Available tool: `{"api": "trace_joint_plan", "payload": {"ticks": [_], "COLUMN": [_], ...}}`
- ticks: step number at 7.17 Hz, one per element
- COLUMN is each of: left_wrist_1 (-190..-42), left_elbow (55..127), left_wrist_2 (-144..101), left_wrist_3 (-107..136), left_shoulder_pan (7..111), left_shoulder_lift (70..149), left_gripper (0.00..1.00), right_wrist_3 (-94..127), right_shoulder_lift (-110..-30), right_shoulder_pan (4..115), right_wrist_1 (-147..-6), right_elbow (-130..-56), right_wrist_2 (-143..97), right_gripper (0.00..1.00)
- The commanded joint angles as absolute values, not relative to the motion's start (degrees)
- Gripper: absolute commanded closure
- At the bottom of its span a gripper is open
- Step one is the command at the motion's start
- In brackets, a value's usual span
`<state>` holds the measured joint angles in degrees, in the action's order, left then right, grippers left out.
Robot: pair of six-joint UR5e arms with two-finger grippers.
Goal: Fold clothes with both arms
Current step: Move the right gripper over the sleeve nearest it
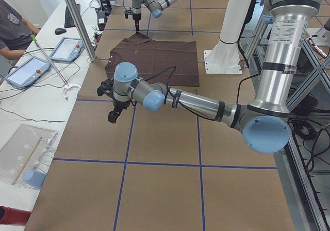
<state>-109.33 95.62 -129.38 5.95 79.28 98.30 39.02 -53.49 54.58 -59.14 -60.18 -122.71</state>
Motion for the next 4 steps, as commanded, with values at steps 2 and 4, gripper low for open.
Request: {"api": "trace_joint_plan", "payload": {"ticks": [2,4], "left_wrist_1": [-109.2,-109.2], "left_elbow": [95.7,95.5], "left_wrist_2": [-129.4,-129.3], "left_wrist_3": [6.0,6.0], "left_shoulder_pan": [79.3,79.3], "left_shoulder_lift": [98.5,98.9], "left_gripper": [0.00,0.00], "right_wrist_3": [39.0,38.9], "right_shoulder_lift": [-53.5,-53.4], "right_shoulder_pan": [54.5,54.6], "right_wrist_1": [-59.2,-59.2], "right_elbow": [-59.9,-59.9], "right_wrist_2": [-122.8,-122.8], "right_gripper": [0.60,0.88]}}
